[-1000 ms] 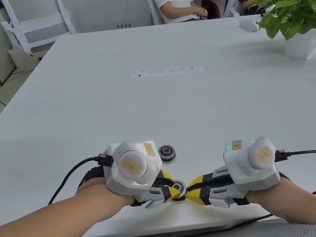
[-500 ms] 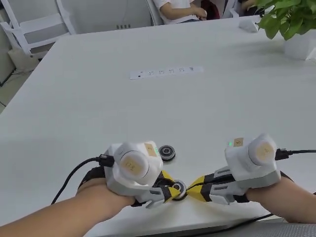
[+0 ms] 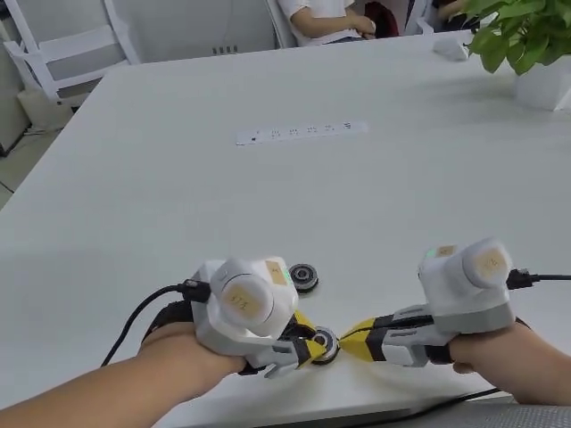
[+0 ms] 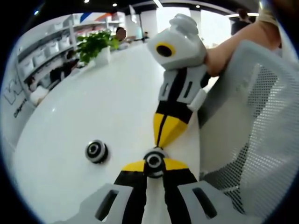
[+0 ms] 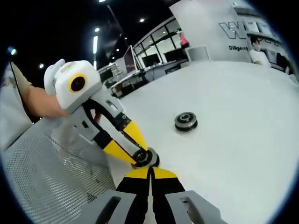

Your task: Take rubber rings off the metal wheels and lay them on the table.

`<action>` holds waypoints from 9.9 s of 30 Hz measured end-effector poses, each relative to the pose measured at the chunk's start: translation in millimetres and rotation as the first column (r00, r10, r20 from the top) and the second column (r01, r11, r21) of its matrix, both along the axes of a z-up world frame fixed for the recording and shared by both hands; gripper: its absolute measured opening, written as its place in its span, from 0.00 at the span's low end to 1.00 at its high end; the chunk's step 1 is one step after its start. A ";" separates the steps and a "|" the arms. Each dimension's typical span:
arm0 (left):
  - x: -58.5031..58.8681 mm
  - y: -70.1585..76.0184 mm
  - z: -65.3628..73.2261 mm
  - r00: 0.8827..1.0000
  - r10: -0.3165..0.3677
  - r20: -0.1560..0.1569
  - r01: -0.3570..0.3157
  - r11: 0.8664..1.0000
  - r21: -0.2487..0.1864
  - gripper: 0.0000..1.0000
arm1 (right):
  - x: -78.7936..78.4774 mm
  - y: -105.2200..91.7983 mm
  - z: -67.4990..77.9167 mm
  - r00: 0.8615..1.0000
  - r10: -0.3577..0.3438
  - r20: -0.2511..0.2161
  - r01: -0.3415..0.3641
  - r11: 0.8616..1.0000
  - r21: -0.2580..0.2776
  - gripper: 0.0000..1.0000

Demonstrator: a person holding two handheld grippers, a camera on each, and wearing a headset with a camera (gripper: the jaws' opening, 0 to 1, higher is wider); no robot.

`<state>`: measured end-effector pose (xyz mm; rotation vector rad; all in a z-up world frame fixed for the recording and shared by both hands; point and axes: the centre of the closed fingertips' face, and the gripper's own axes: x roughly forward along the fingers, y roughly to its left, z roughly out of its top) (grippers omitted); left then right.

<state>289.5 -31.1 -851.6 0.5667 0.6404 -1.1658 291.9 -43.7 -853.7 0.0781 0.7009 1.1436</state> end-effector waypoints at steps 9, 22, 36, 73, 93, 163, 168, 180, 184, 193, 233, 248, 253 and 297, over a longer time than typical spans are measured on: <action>-0.1 -0.6 0.1 1.000 0.017 0.001 -0.017 1.000 0.008 0.13 | -0.1 1.1 2.5 1.000 -0.014 -0.026 0.014 1.000 0.019 0.00; -1.0 -0.4 -0.5 0.999 0.037 0.006 -0.037 0.999 0.024 0.12 | -4.3 5.7 4.1 1.000 0.012 0.000 -0.012 1.000 0.007 0.00; -1.2 -0.3 -1.0 0.999 0.042 0.009 -0.042 0.999 0.022 0.12 | -9.6 12.3 7.5 0.999 0.039 0.006 -0.039 0.999 0.022 0.00; -1.0 -2.8 1.0 1.000 0.027 0.011 -0.027 1.000 -0.011 0.16 | -10.2 8.6 10.6 0.996 0.069 0.064 -0.069 0.998 -0.007 0.00; -6.2 14.3 31.7 0.999 0.045 -0.005 -0.046 0.996 -0.072 0.41 | -8.4 5.8 17.0 0.996 0.050 0.068 -0.051 0.999 0.003 0.00; -25.4 118.4 74.7 0.979 0.203 0.014 -0.199 0.970 -0.141 0.74 | 0.4 52.8 67.9 0.970 0.213 0.120 -0.212 0.977 -0.019 0.00; -25.2 123.5 76.2 0.976 0.216 0.021 -0.211 0.967 -0.142 0.76 | -0.8 67.0 67.3 0.960 0.250 0.123 -0.248 0.968 -0.029 0.00; -23.9 136.7 79.6 0.968 0.248 0.026 -0.242 0.960 -0.143 0.76 | -3.6 88.8 47.7 0.940 0.330 0.089 -0.325 0.943 -0.069 0.00; -23.3 139.7 80.7 0.965 0.259 0.029 -0.252 0.957 -0.143 0.76 | -5.0 95.3 40.1 0.935 0.347 0.072 -0.342 0.937 -0.077 0.00; -26.2 141.6 80.8 0.964 0.266 0.026 -0.260 0.955 -0.142 0.75 | -9.2 100.7 22.3 0.926 0.375 0.043 -0.368 0.921 -0.125 0.00; -22.1 119.1 77.5 0.975 0.222 0.000 -0.221 0.968 -0.122 0.74 | 8.8 68.2 43.0 0.941 0.301 0.158 -0.282 0.950 -0.133 0.23; -12.2 84.2 79.0 0.988 0.154 0.015 -0.151 0.981 -0.121 0.70 | 12.5 25.5 58.5 0.960 0.203 0.193 -0.189 0.978 -0.090 0.26; -8.6 73.9 77.6 0.990 0.140 0.009 -0.138 0.983 -0.121 0.70 | 8.4 12.7 57.8 0.965 0.174 0.195 -0.159 0.983 -0.087 0.27; 2.1 26.1 29.6 0.995 0.061 -0.079 -0.067 0.996 -0.065 0.57 | -10.3 -9.7 -1.1 0.967 0.202 0.153 -0.182 0.974 -0.137 0.27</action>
